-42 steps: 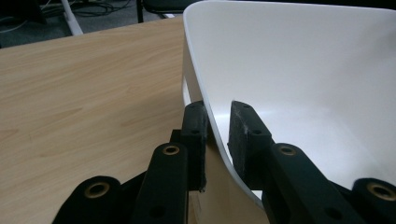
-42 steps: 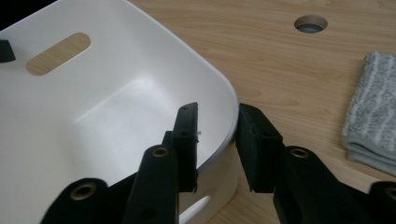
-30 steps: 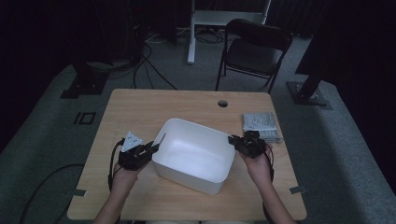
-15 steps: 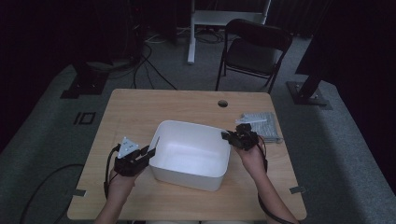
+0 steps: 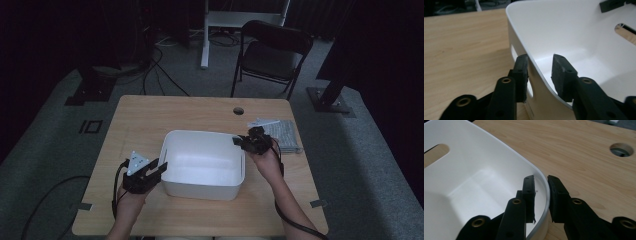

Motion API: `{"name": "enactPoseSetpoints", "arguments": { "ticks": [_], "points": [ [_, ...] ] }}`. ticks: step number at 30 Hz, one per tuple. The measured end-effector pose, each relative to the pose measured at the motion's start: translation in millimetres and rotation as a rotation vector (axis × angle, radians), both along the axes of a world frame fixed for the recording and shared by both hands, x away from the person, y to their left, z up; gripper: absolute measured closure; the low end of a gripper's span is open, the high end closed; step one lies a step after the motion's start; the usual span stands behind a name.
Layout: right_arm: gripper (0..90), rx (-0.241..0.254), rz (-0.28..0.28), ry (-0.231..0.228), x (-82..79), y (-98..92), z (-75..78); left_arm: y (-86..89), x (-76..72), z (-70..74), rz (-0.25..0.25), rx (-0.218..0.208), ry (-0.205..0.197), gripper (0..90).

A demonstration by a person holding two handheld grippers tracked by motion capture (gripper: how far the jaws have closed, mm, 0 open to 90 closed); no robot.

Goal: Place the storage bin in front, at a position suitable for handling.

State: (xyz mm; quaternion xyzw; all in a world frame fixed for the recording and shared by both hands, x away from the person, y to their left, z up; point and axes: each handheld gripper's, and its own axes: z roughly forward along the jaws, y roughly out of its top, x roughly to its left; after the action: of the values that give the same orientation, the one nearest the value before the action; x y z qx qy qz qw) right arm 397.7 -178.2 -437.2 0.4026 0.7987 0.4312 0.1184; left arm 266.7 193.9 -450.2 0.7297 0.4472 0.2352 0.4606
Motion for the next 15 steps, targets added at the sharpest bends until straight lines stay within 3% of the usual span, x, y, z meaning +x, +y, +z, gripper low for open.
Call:
{"name": "enactPoseSetpoints", "arguments": {
  "ticks": [4,6,8,11,15],
  "points": [
    [66.8,0.023,0.022,0.008,-1.4,-3.4,1.0,4.9,3.0,1.8,-0.009,-0.032,0.002,55.4],
    [57.6,0.033,0.014,-0.001,-4.6,-4.8,4.9,9.2,4.4,6.3,-0.006,-0.055,-0.005,51.2],
    [54.7,0.041,-0.019,-0.014,-10.1,-6.9,10.7,13.9,8.1,12.1,-0.009,-0.059,-0.025,46.8],
    [49.2,0.076,-0.076,-0.011,-21.3,-12.0,16.9,21.0,19.5,20.5,-0.007,-0.063,-0.047,46.1],
    [45.2,0.118,-0.095,-0.009,-39.6,-19.9,17.0,26.0,41.4,25.7,-0.025,-0.074,-0.067,42.2]
  ]
}}
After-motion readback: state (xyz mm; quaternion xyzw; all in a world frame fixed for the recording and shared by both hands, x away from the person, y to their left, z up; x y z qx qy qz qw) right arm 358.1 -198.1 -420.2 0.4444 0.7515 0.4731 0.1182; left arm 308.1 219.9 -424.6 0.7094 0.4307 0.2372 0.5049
